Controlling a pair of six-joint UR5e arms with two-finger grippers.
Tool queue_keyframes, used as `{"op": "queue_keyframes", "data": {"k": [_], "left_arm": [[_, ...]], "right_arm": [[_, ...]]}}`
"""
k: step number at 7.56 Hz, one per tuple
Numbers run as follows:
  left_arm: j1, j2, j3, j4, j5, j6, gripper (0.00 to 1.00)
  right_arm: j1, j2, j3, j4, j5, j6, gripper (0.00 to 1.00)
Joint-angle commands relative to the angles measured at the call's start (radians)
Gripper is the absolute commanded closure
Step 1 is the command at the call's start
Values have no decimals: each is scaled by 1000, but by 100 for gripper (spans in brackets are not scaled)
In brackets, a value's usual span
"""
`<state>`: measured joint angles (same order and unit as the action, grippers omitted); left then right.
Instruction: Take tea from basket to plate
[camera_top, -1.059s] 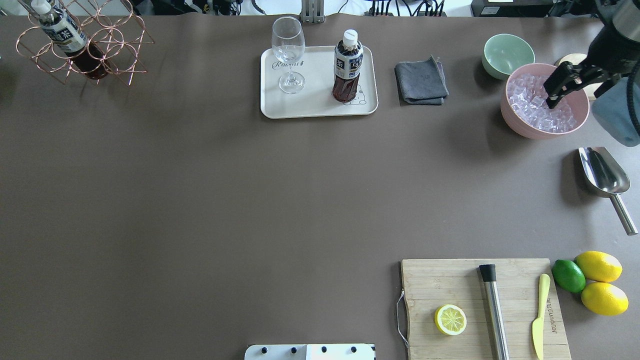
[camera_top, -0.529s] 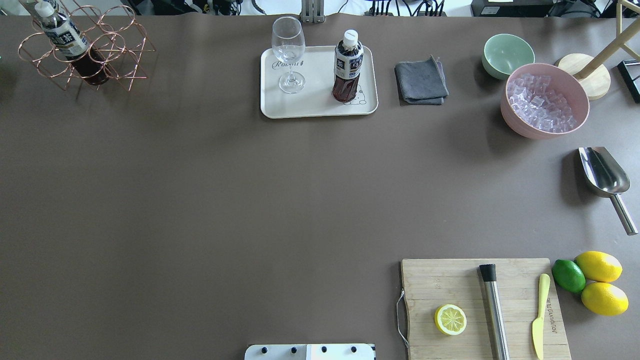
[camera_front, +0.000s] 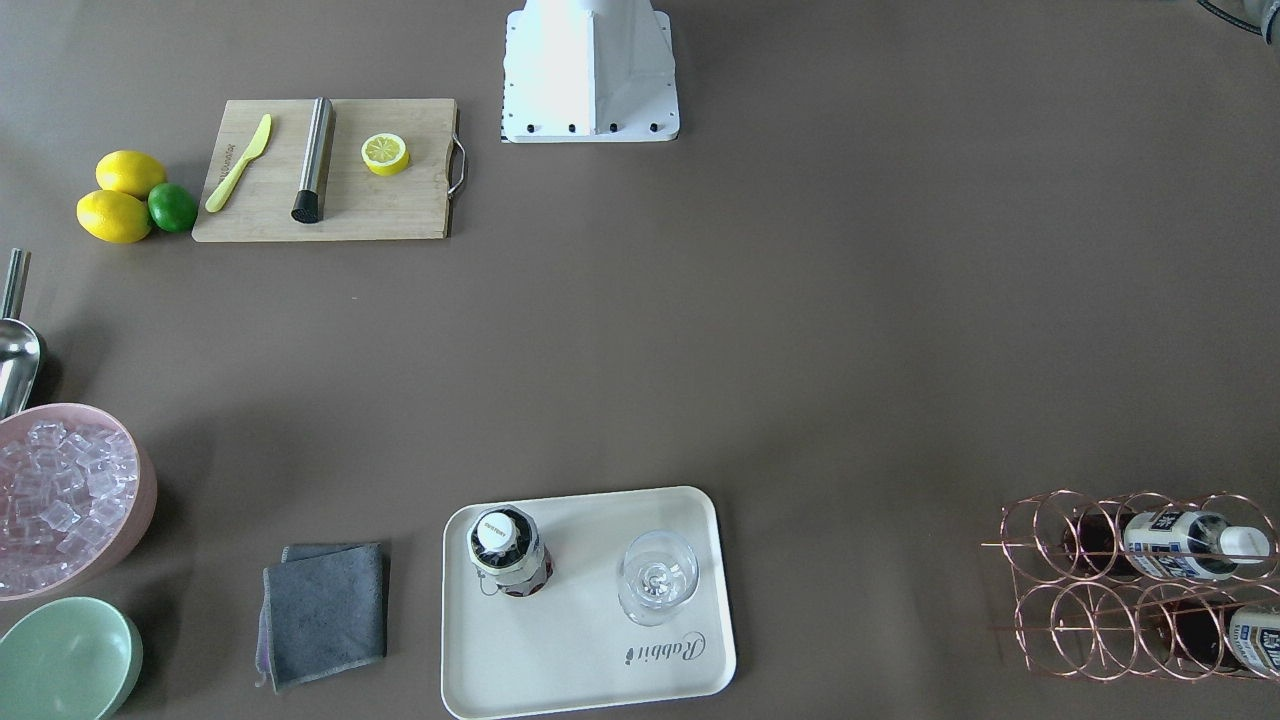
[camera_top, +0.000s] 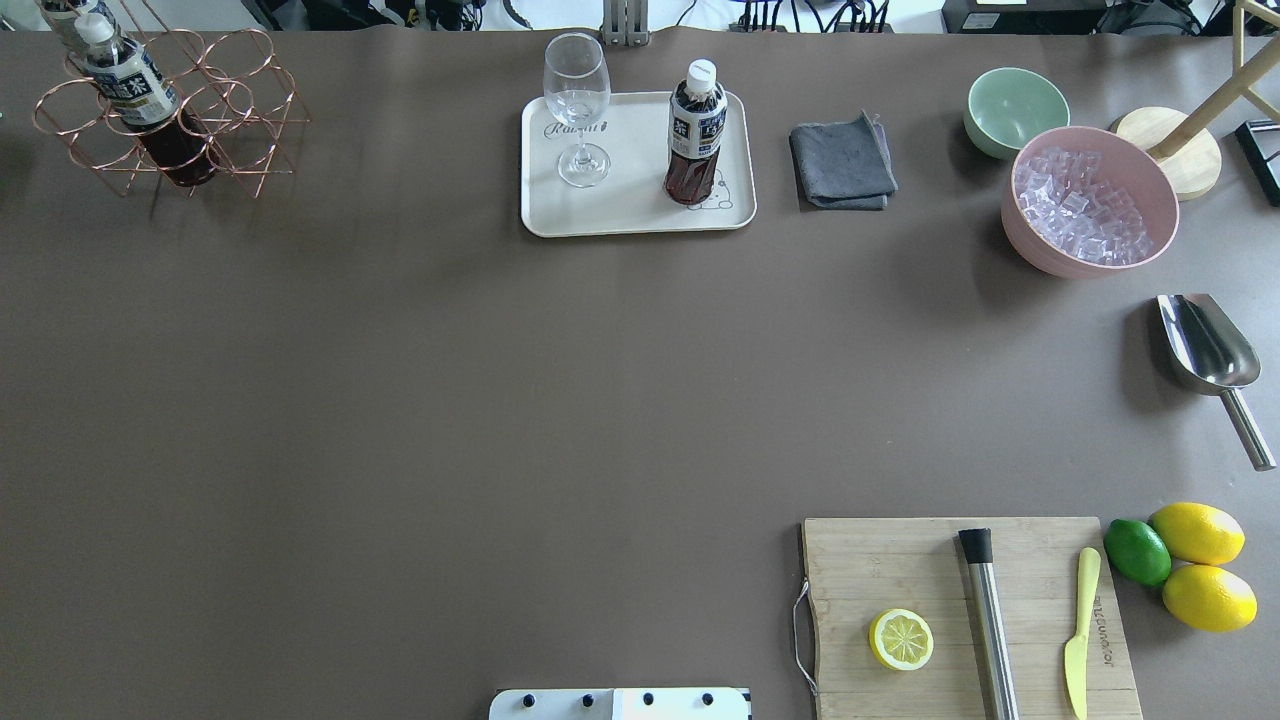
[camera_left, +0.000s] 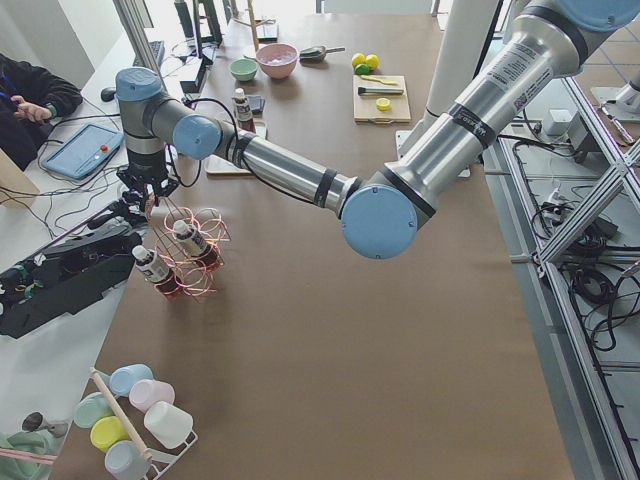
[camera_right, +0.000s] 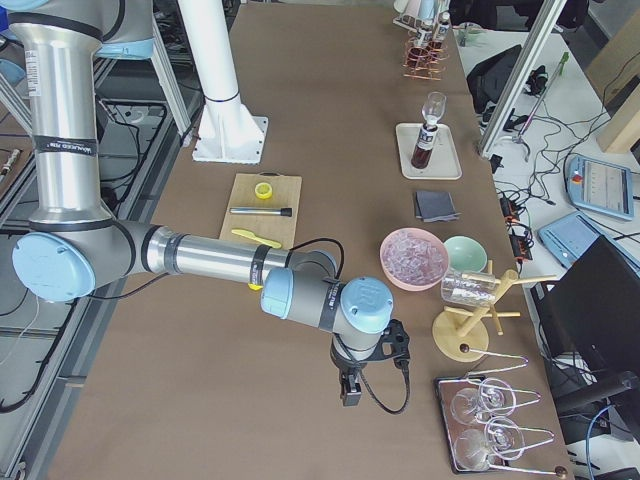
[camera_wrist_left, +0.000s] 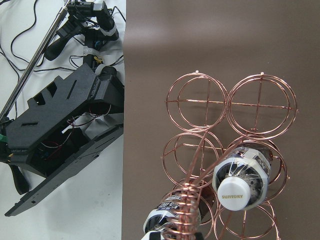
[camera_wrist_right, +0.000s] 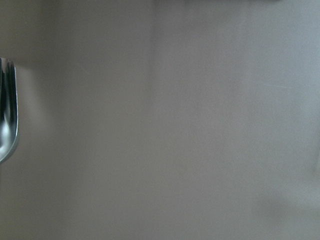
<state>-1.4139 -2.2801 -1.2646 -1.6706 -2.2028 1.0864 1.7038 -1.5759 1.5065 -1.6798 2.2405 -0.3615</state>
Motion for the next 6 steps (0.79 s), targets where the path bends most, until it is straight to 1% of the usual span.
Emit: {"op": "queue_keyframes", "data": {"k": [1, 2, 3, 5, 6], "left_arm": [[12, 2, 11, 0, 0, -2, 100], [15, 1, 13, 0, 2, -2, 100], [19, -1, 22, 0, 9, -3, 100], [19, -10, 27, 0, 11, -5, 100], [21, -12, 27, 0, 11, -5, 100]], "right_arm": [[-26, -16, 0, 38, 31, -13, 0], [-36, -16, 6, 43, 31, -4, 0], [-77, -12, 44, 40, 45, 19, 0], [-91, -18, 93, 26, 47, 35, 0], [-92, -47, 92, 40, 42, 21, 0]]}}
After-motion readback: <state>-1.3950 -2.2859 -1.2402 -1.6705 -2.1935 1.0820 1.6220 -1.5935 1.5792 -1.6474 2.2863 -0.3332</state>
